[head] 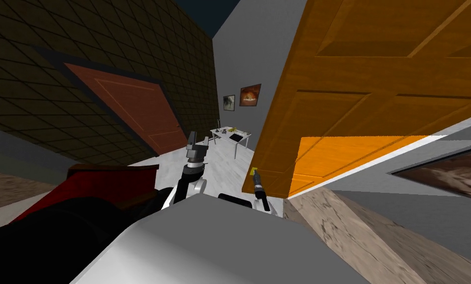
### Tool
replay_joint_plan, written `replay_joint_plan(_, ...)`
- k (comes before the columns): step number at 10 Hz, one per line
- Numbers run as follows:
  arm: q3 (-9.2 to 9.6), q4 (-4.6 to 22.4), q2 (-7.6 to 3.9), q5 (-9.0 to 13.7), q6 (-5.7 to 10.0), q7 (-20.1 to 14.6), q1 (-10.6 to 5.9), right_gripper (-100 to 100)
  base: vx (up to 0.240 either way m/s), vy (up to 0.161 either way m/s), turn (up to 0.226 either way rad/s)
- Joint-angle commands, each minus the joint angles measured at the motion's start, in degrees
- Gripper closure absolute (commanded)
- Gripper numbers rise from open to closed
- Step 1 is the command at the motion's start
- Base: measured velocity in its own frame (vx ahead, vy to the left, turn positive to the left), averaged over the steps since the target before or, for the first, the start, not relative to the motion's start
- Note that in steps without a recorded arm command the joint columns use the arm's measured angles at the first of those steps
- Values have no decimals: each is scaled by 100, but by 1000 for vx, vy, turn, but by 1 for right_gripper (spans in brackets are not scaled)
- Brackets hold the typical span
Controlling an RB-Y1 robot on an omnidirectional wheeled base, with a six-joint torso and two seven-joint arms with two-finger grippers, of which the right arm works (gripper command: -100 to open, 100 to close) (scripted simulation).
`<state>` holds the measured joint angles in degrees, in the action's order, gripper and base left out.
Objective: Push the door open
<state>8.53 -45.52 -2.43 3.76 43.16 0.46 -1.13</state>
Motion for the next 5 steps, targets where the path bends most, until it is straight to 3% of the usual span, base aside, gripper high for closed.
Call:
replay_joint_plan(1,0,0,0,0,0,0,0,100,84,57,-32)
replay_joint_plan(2,-135,27,-44,56,14,38,-47,100,138,69,-45)
replay_joint_plan(5,-353,76,-80,146,14,103,-99,100,222,135,-82)
